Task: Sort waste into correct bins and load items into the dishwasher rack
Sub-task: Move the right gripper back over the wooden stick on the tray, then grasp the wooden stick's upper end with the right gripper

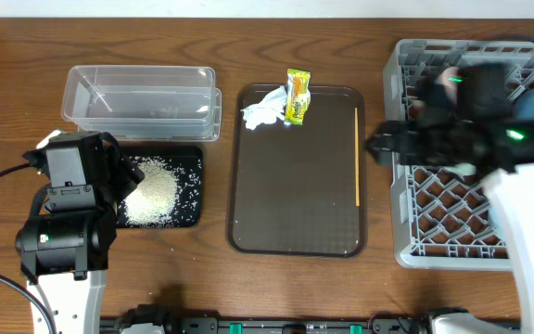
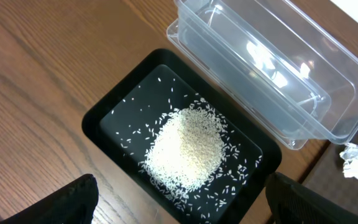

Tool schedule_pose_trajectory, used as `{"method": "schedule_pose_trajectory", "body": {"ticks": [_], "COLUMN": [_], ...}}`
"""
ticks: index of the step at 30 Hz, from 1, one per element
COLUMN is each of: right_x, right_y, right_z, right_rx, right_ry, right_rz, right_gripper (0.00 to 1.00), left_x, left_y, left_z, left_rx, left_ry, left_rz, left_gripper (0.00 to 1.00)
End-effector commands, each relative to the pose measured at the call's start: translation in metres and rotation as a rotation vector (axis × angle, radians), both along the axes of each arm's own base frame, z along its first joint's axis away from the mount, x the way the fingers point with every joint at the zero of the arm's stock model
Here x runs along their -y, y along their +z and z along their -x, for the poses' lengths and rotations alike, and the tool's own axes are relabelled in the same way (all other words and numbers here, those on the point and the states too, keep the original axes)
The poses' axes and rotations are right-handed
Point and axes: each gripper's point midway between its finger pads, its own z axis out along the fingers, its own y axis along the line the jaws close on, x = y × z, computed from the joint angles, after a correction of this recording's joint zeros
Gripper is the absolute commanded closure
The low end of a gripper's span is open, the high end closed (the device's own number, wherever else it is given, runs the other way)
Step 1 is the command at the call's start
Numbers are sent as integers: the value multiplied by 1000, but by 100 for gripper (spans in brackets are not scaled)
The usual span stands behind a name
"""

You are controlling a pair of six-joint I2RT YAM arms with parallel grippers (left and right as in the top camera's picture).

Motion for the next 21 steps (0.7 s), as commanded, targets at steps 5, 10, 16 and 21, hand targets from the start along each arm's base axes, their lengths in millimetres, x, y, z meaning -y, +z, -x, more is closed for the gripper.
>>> {"method": "schedule_pose_trajectory", "body": {"ticks": [5, 10, 16, 21], "right_x": [-36, -50, -44, -38], "right_y": [-16, -62, -128, -166], "right_z": [-49, -78, -96, -101], "right_rx": [-42, -170, -274, -338], "right_ry": [-1, -9, -40, -65], "right_rz": [205, 252, 353, 400], "right_gripper": [10, 17, 25, 28], "left_x": [-2, -2, -2, -2], "left_y": [4, 4, 4, 4], "left_z": [0, 0, 0, 0], "left_rx": [7, 7, 7, 7], "left_ry": [3, 3, 3, 3], "left_rz": [-8, -8, -8, -8], "left_gripper": [12, 12, 12, 12]}}
